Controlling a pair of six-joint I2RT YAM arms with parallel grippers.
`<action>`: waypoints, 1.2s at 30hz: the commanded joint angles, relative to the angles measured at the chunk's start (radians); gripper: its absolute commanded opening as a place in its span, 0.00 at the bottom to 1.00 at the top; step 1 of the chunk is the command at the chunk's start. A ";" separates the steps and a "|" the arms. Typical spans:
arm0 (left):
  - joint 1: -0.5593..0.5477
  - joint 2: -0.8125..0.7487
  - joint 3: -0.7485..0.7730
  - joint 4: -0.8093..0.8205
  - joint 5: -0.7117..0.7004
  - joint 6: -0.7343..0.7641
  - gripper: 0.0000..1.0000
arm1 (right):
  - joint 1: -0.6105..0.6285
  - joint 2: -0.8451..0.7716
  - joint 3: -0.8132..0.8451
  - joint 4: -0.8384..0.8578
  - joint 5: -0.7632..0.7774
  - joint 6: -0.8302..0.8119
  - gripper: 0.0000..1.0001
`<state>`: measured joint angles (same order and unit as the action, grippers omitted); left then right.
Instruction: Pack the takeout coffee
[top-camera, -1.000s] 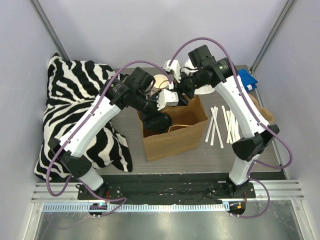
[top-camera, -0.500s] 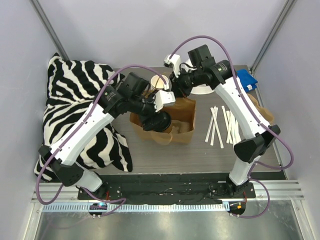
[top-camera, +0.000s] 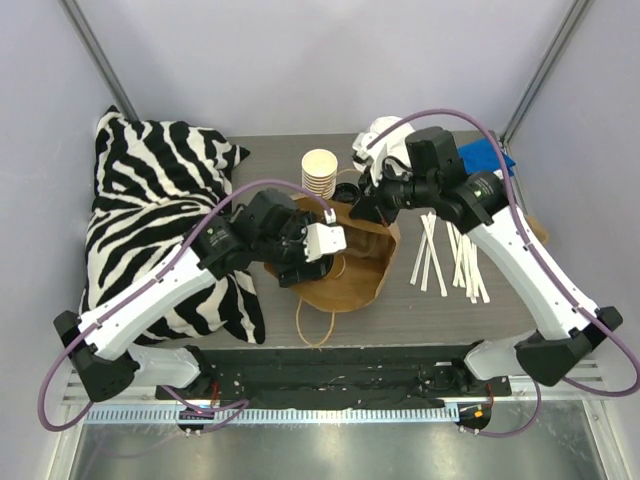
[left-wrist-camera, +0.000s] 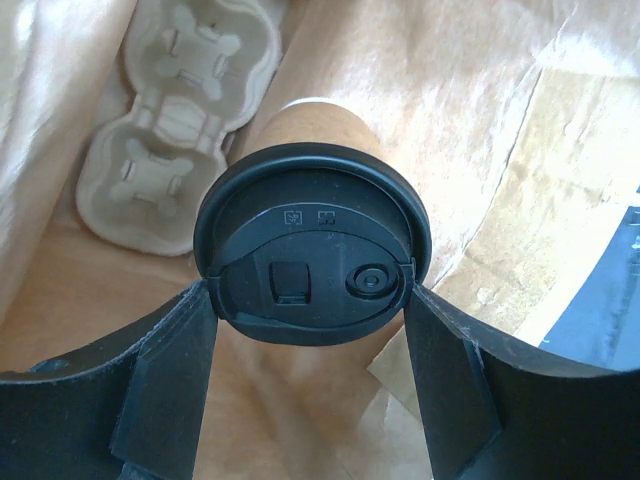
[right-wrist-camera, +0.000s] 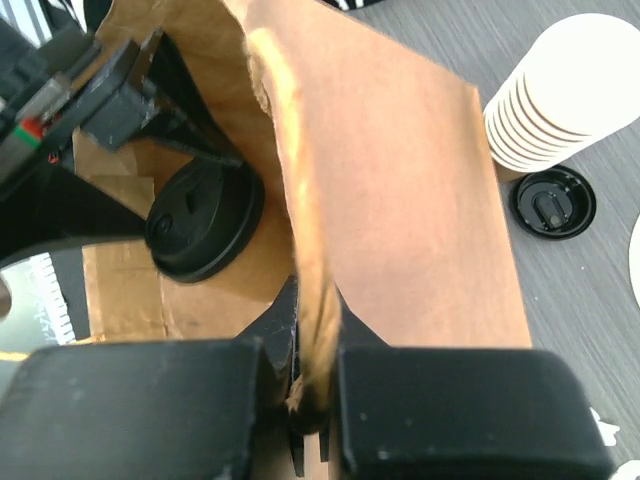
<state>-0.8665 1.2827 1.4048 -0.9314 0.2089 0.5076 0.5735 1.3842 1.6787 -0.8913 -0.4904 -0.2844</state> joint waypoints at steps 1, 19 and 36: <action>-0.032 -0.065 -0.085 0.130 -0.112 0.026 0.00 | 0.026 -0.112 -0.085 0.180 0.016 0.019 0.01; -0.147 -0.043 -0.159 0.299 -0.261 0.052 0.00 | 0.089 -0.105 -0.093 0.203 0.058 0.143 0.01; -0.183 -0.074 -0.355 0.425 -0.384 0.138 0.00 | 0.233 -0.162 -0.157 0.255 0.230 0.100 0.01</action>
<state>-1.0416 1.2388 1.0737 -0.6163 -0.1242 0.6113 0.8001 1.2442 1.5200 -0.7181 -0.2977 -0.1871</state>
